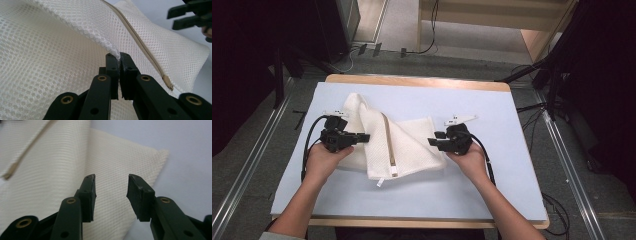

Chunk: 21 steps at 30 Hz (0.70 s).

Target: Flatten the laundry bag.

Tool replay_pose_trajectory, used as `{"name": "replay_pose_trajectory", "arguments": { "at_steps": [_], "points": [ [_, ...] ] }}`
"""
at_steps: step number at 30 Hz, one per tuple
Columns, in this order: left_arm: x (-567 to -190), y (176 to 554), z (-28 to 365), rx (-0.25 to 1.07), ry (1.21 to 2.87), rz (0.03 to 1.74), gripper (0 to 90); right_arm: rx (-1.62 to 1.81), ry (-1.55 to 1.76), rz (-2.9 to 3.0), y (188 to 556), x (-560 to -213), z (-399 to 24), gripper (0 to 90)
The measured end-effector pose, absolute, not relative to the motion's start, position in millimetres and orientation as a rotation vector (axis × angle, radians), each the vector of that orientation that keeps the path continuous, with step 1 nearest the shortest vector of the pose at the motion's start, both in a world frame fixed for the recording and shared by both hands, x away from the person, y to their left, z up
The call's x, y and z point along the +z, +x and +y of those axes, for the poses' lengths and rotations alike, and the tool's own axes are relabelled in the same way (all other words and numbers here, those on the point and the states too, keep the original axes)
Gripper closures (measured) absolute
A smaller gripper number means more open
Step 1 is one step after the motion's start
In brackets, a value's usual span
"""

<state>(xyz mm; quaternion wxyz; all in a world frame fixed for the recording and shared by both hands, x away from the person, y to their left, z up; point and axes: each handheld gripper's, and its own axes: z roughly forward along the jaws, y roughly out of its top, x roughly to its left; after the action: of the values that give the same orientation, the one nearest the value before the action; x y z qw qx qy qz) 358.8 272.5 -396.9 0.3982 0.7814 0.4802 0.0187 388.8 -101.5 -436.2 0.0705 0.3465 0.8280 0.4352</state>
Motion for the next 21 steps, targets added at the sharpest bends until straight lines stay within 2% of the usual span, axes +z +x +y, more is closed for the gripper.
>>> {"name": "replay_pose_trajectory", "arguments": {
  "at_steps": [6,13,15,16,17,18,21],
  "points": [
    [-396,350,276,0.053,1.962,1.214,87.4,1.222,1.154,2.476,430,-460,-96,56.8],
    [-395,340,278,0.056,1.949,1.212,87.4,1.173,1.2,2.467,451,-473,-85,55.3],
    [-394,337,280,0.059,1.942,1.213,87.4,1.196,1.2,2.454,454,-475,-81,60.4],
    [-394,336,281,0.063,1.945,1.213,87.4,1.169,1.199,2.447,454,-474,-79,76.6],
    [-394,336,281,0.063,1.945,1.213,87.4,1.169,1.199,2.447,454,-474,-79,76.6],
    [-394,335,281,0.063,1.942,1.214,87.4,1.172,1.207,2.457,455,-474,-78,83.5],
    [-394,335,282,0.063,1.941,1.214,87.5,1.19,1.23,2.467,456,-472,-82,87.3]
  ]
}}
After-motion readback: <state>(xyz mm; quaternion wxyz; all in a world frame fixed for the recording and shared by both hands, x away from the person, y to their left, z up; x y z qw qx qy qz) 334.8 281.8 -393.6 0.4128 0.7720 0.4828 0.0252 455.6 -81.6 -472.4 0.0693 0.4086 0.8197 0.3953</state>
